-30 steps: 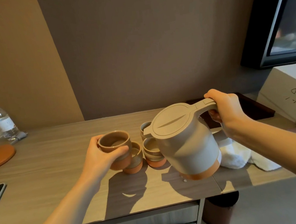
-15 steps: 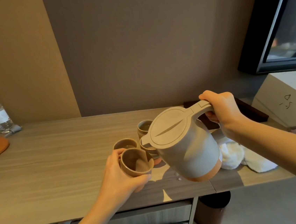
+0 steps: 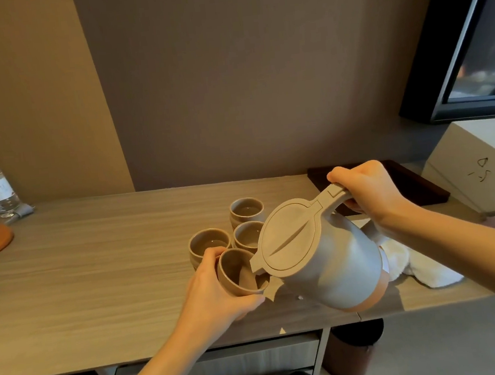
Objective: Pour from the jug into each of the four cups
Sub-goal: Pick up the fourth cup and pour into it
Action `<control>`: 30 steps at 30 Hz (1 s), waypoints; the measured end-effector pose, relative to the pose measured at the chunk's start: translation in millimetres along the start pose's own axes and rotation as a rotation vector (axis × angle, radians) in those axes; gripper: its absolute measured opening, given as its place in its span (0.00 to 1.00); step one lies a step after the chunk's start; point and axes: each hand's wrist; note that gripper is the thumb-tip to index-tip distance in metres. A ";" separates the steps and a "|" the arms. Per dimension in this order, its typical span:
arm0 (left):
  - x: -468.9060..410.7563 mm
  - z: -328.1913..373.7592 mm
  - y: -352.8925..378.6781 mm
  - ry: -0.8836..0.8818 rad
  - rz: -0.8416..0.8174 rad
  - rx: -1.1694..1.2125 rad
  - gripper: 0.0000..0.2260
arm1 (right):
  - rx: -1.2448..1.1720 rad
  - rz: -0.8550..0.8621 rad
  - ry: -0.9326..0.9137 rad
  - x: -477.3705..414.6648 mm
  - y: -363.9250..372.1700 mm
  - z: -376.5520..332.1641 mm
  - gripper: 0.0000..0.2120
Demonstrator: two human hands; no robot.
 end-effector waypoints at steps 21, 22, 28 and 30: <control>7.1 -14.2 12.1 0.002 -0.042 -0.080 0.35 | 0.235 -0.028 -0.199 -1.7 15.8 -4.8 0.24; 7.0 -14.1 12.1 0.000 -0.044 -0.079 0.35 | 0.244 -0.029 -0.203 -1.5 16.5 -5.5 0.24; 6.6 -14.3 12.8 -0.004 -0.046 -0.074 0.36 | 0.310 -0.038 -0.216 -2.0 20.6 -7.6 0.21; 6.8 -14.6 13.2 -0.005 -0.049 -0.071 0.36 | 0.320 -0.039 -0.220 -2.6 21.7 -6.9 0.21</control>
Point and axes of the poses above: each hand's wrist, its own x-axis away from the middle knuckle, its own y-axis out of the palm, z = x × y, and after that the axes turned 13 degrees about y, right-handed
